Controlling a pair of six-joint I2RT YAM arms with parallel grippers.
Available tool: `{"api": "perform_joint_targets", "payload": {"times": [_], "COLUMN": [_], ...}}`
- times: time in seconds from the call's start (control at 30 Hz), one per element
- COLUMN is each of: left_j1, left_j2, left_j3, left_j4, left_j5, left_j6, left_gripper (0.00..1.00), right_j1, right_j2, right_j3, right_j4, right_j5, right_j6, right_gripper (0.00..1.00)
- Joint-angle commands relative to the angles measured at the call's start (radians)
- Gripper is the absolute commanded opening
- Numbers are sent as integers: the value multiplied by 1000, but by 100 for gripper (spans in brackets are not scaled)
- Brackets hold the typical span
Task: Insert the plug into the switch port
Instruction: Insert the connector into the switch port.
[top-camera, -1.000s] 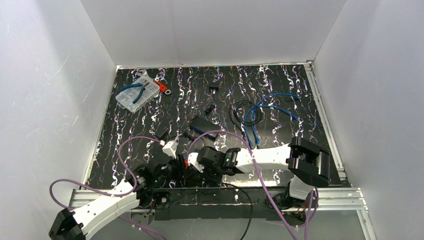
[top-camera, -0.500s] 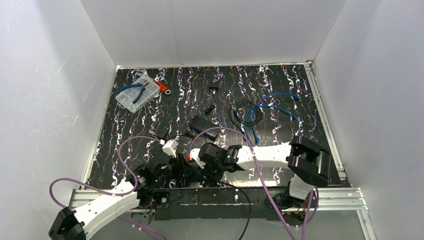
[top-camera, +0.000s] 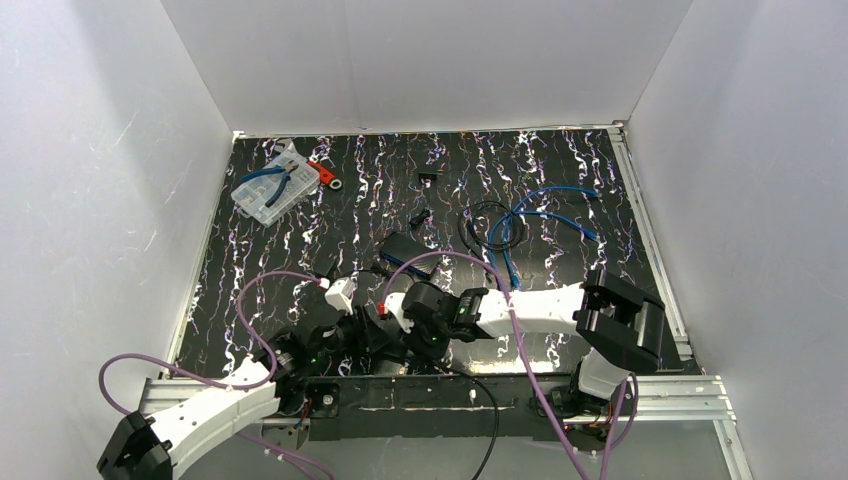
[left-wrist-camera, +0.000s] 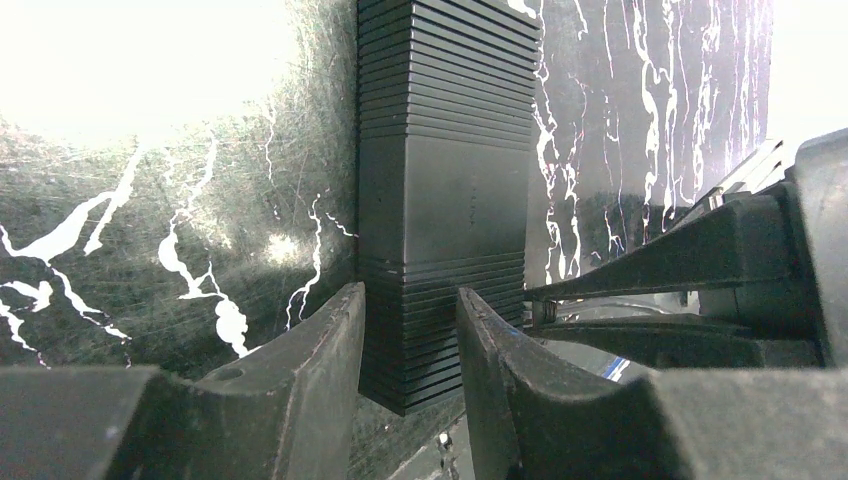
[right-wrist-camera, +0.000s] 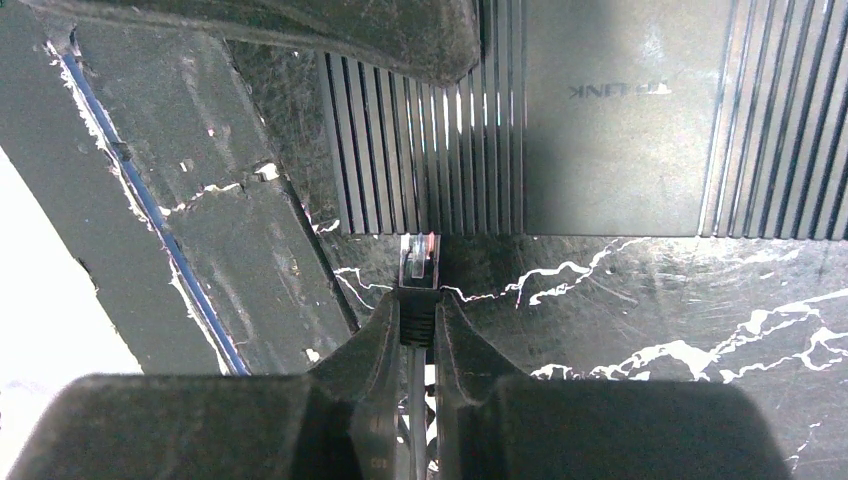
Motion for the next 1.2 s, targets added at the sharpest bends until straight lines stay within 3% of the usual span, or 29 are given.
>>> {"api": "perform_joint_targets", "payload": {"times": [0.0,0.27,0.53,0.83,1.17], "left_j1": [-15,-16,-16,-15,-15], "left_j2": [37,39,26,24,22], "left_j3": [-15,-13,-19,-23,-22], "left_j4": [28,20,6,-7,-6], "left_j5": [141,155,180,215,232], "left_j6": [-7,-6,-14,-25,-21], "left_gripper": [34,33,34,44,44], "right_j1": [-9,-17,-15,-9,-7], "right_j2": [-44,-58,-50,-48,-18], "right_j3": [13,-12,-43,-58,16], "right_j4": [296,326,408,466,359], "right_j5": [39,104,56,117,147], "right_j6": [-4,11,-14,-41,-92], "right_gripper": [1,1,1,1,1]}}
